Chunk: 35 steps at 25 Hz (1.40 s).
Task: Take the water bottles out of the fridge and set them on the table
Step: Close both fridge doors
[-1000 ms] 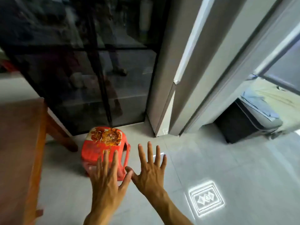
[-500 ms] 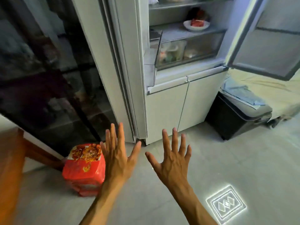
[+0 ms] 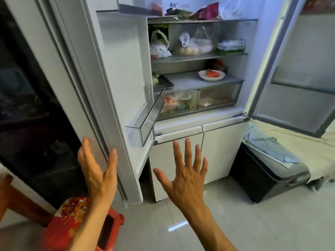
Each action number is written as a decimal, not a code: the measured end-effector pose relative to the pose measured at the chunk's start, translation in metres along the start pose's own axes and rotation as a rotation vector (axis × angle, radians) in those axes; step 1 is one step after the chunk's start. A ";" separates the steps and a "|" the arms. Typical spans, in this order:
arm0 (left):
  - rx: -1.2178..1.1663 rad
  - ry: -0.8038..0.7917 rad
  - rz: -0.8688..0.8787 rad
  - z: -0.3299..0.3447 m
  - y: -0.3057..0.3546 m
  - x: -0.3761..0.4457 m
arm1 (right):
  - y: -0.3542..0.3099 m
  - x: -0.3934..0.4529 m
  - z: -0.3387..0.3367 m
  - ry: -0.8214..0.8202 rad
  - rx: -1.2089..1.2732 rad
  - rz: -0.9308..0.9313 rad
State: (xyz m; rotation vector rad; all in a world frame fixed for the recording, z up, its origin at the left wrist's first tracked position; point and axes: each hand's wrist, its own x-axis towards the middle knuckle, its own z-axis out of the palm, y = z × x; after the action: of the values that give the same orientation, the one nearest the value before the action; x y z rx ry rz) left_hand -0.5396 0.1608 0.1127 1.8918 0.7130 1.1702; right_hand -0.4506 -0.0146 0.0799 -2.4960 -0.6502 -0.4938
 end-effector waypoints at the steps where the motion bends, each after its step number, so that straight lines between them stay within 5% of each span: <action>1: -0.026 0.060 0.011 0.004 0.001 0.003 | 0.007 0.007 0.002 -0.004 0.011 0.005; 6: 0.007 0.152 -0.004 0.032 0.018 -0.017 | 0.028 0.044 -0.007 0.004 0.106 -0.039; 11: 0.061 0.153 0.029 0.085 0.047 -0.059 | 0.049 0.081 -0.030 0.057 0.614 -0.083; 15: 0.163 0.060 0.032 0.149 0.087 -0.095 | 0.090 0.108 -0.053 0.164 0.453 -0.315; 18: 0.372 0.002 0.036 0.194 0.111 -0.101 | 0.125 0.134 -0.074 0.010 0.511 -0.412; 21: 0.632 -0.109 0.133 0.234 0.124 -0.092 | 0.162 0.167 -0.083 -0.279 0.836 -0.303; 25: 0.752 -0.218 0.227 0.288 0.145 -0.076 | 0.204 0.220 -0.086 -0.319 1.008 -0.136; 35: 0.450 -0.257 0.415 0.420 0.124 -0.006 | 0.256 0.275 -0.029 -0.304 0.986 -0.100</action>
State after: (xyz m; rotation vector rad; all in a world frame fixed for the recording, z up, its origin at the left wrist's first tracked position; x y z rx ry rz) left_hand -0.1543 -0.0469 0.1024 2.6072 0.4780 1.0335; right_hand -0.0947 -0.1290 0.1313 -1.6001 -0.8645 0.1753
